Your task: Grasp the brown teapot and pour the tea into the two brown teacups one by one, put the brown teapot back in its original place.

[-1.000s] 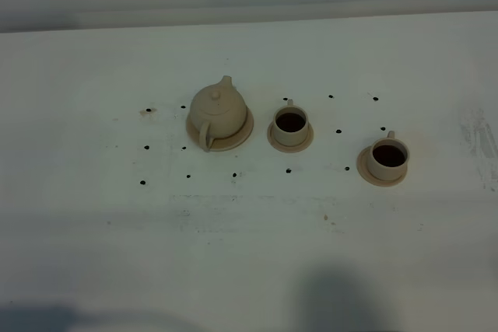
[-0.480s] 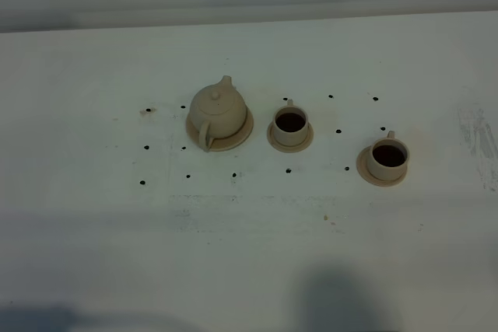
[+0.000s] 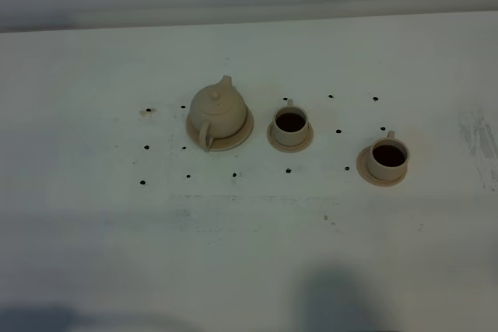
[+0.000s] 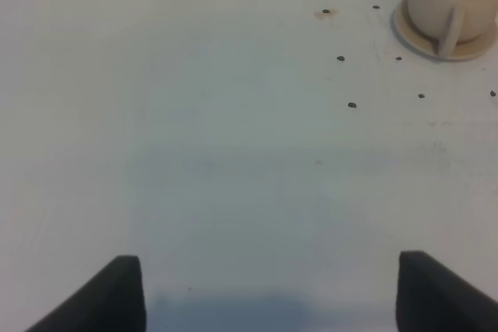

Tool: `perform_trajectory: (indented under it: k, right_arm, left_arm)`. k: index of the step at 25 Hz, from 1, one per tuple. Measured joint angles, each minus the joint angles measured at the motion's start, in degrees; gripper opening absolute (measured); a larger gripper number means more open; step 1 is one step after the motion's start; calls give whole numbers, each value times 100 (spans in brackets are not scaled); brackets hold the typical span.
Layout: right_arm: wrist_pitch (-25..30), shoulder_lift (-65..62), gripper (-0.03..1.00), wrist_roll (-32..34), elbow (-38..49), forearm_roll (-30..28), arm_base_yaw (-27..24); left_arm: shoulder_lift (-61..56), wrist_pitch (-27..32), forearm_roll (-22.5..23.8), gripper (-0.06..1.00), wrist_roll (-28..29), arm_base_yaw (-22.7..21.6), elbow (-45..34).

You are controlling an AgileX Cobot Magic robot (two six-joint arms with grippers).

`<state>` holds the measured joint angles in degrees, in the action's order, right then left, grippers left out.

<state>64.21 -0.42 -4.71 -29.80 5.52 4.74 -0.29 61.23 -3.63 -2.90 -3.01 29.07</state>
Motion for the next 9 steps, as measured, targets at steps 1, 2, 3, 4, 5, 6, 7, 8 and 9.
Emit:
perform_trajectory:
  k: [1, 2, 3, 4, 5, 6, 7, 8, 9]
  right_arm:
    - [0, 0, 22, 0, 0, 0, 0]
    - [0, 0, 22, 0, 0, 0, 0]
    - [0, 0, 22, 0, 0, 0, 0]
    - [0, 0, 22, 0, 0, 0, 0]
    - [0, 0, 22, 0, 0, 0, 0]
    - [0, 0, 22, 0, 0, 0, 0]
    - [0, 0, 22, 0, 0, 0, 0]
    - [0, 0, 22, 0, 0, 0, 0]
    - [0, 0, 22, 0, 0, 0, 0]
  left_arm:
    - [0, 0, 0, 63, -1, 0, 0]
    - [0, 0, 0, 63, -1, 0, 0]
    - [0, 0, 0, 63, -1, 0, 0]
    - [0, 0, 0, 63, -1, 0, 0]
    - [0, 0, 0, 63, -6, 0, 0]
    - [0, 0, 0, 63, -6, 0, 0]
    - [0, 0, 0, 63, -6, 0, 0]
    - [0, 0, 0, 63, -6, 0, 0]
    - [0, 0, 0, 63, -6, 0, 0]
